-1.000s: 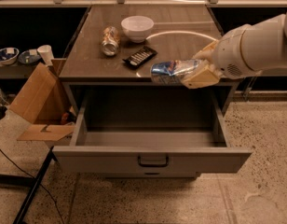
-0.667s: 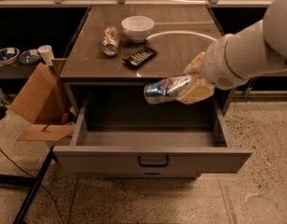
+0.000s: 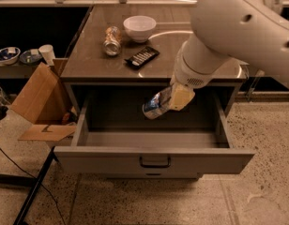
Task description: Place redbull can into top drawer
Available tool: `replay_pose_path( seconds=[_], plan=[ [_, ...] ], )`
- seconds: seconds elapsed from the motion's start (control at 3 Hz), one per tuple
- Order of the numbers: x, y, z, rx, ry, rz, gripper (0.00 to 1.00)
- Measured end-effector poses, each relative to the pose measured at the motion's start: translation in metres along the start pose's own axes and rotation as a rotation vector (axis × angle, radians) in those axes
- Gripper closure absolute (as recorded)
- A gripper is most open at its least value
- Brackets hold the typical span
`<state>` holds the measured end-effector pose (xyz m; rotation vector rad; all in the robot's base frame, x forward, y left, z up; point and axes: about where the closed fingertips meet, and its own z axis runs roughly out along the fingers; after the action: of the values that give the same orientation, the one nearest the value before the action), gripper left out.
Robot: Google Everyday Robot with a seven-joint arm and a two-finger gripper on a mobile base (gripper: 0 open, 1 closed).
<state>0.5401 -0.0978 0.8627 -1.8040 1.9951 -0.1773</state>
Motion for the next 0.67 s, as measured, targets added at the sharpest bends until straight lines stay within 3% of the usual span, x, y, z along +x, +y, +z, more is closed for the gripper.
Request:
replay_pose_path(
  seconds=[0.33, 0.67],
  plan=[
    [-0.008, -0.015, 0.043, -0.027, 0.145, -0.023, 0.99],
    [-0.015, -0.018, 0.072, -0.033, 0.217, -0.013, 0.77]
  ],
)
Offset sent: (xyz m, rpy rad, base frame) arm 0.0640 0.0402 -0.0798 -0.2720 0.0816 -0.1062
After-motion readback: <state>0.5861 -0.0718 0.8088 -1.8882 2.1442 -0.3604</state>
